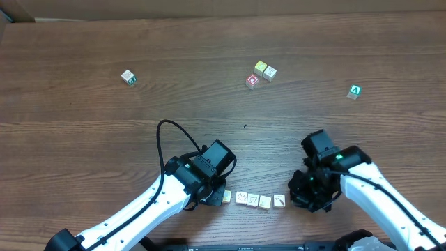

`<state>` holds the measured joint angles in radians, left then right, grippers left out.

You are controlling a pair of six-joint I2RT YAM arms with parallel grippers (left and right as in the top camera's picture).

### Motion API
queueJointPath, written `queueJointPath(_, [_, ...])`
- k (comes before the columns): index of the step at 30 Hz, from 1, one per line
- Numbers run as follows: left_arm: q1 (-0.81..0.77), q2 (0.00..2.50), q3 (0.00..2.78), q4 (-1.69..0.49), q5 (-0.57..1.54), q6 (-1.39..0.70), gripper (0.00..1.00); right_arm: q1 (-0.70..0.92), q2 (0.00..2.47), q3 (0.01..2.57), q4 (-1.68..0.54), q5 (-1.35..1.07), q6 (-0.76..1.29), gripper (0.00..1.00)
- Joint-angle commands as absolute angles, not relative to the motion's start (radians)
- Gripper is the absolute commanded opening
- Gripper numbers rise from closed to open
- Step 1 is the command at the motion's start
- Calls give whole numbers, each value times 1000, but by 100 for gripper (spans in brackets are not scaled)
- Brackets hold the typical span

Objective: Flip 5 blocks

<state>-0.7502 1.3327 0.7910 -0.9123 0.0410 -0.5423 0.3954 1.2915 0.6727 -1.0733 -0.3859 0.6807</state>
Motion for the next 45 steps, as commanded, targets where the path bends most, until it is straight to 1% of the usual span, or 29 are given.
queueJointPath(1, [-745,1324,781,-910,56,-520,6,416,1285,635,-1036,-412,750,15])
queueJointPath(10, [-745,1324,781,-907,72,-520,7,416,1287,609,-841,-377,790,15])
queueJointPath(15, [-745,1324,781,-908,79,-520,6,416,1290,609,-785,-333,791,15])
queueJointPath(27, [-745,1324,781,-908,83,-520,6,416,1402,609,-762,-315,785,13])
queueJointPath(45, [-745,1324,781,-900,87,-520,6,420,1404,609,-796,-319,781,13])
